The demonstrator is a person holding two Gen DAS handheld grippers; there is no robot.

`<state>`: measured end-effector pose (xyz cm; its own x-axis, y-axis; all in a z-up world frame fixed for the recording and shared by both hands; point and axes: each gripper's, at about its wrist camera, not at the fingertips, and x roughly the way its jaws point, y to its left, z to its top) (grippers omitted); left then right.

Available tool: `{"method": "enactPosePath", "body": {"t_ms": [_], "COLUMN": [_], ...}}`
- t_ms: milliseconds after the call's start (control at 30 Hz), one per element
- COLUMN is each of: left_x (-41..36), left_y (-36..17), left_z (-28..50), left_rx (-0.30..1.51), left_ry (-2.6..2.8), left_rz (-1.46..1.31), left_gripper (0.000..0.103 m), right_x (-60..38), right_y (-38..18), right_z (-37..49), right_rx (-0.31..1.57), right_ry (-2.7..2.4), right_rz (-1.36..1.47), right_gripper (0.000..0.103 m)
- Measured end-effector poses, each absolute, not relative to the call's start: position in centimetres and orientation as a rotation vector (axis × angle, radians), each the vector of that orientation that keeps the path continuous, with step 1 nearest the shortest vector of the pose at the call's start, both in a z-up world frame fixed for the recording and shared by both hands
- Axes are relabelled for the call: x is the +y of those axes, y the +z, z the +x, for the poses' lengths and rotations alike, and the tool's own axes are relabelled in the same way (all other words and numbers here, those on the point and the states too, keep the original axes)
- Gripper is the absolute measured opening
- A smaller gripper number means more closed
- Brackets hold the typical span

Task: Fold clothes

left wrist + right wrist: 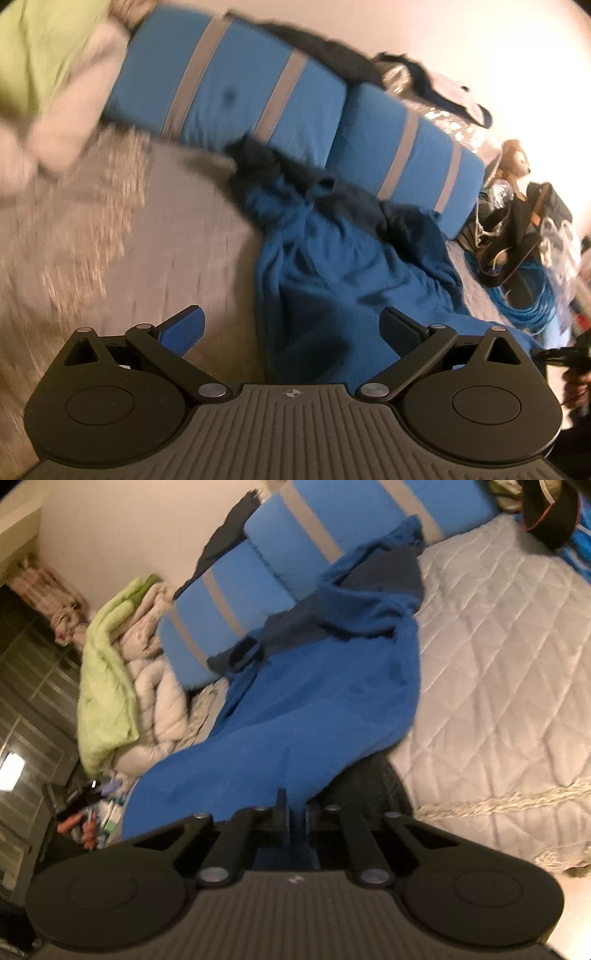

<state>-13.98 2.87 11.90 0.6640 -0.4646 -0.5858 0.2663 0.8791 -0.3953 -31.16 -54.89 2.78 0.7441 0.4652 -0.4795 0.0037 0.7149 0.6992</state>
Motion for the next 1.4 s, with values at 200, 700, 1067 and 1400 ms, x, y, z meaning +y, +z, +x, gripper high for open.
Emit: {"method": "enactPosePath", "body": {"t_ms": [200, 700, 1067, 1400], "left_x": [5.0, 4.9, 5.1, 5.5], "left_y": [8.7, 3.1, 8.5, 7.6], "left_z": [-13.5, -13.7, -16.7, -17.2], "left_rx": [0.848, 0.991, 0.854, 0.916], "left_ry": [-0.456, -0.68, -0.692, -0.622], "left_rz": [-0.525, -0.974, -0.801, -0.728], "left_gripper": [0.103, 0.044, 0.008, 0.009], "right_x": [-56.5, -59.0, -58.0, -56.3], "right_y": [5.3, 6.1, 7.5, 7.4], "right_z": [-31.5, -30.9, -31.8, -33.0], "right_rx": [0.632, 0.638, 0.649, 0.749], "right_ry": [0.178, 0.083, 0.12, 0.109], "right_rz": [0.718, 0.7, 0.67, 0.593], "right_gripper": [0.005, 0.005, 0.005, 0.005]}}
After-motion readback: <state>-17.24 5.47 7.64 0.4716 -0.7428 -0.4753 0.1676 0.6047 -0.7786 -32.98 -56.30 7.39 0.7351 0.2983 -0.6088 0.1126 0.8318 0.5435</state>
